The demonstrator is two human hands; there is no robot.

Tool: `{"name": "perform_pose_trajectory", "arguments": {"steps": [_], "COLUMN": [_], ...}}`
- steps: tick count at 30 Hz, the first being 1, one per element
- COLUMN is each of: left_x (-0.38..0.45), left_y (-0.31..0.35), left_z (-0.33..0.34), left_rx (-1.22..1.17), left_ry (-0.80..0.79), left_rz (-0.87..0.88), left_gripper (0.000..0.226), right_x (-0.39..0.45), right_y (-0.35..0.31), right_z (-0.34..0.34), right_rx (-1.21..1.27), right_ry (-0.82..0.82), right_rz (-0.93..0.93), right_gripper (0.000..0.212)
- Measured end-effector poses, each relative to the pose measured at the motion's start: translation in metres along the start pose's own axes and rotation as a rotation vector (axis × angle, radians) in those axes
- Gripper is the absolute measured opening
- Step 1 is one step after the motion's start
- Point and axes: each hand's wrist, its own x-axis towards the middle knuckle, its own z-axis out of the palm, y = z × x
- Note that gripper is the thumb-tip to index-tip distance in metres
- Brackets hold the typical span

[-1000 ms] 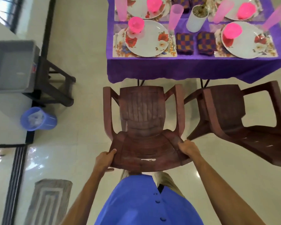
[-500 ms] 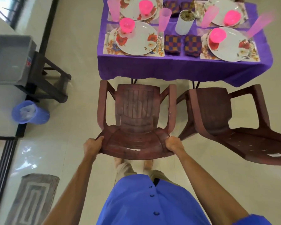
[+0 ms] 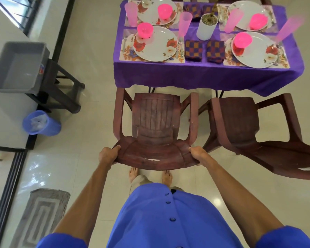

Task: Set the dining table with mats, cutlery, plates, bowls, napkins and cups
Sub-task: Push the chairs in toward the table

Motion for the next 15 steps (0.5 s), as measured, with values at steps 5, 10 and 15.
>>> {"name": "perform_pose_trajectory", "arguments": {"steps": [5,10,15], "left_x": [-0.004,-0.01,-0.025], "left_y": [-0.002,-0.006,-0.005], "left_z": [0.0,0.002,0.005], "left_rx": [-0.007,-0.099,-0.444], "left_ry": [0.011,-0.006,-0.042], "left_rz": [-0.006,-0.043,-0.135], "left_gripper": [0.043,0.04,0.037], "right_x": [0.002,-0.005,-0.009], "right_y": [0.005,0.01,0.032], "right_z": [-0.002,-0.011,-0.022], "right_rx": [0.002,0.078,0.4], "right_ry": [-0.009,-0.05,-0.2], "right_rz": [-0.015,-0.037,-0.023], "right_gripper": [0.043,0.028,0.018]}}
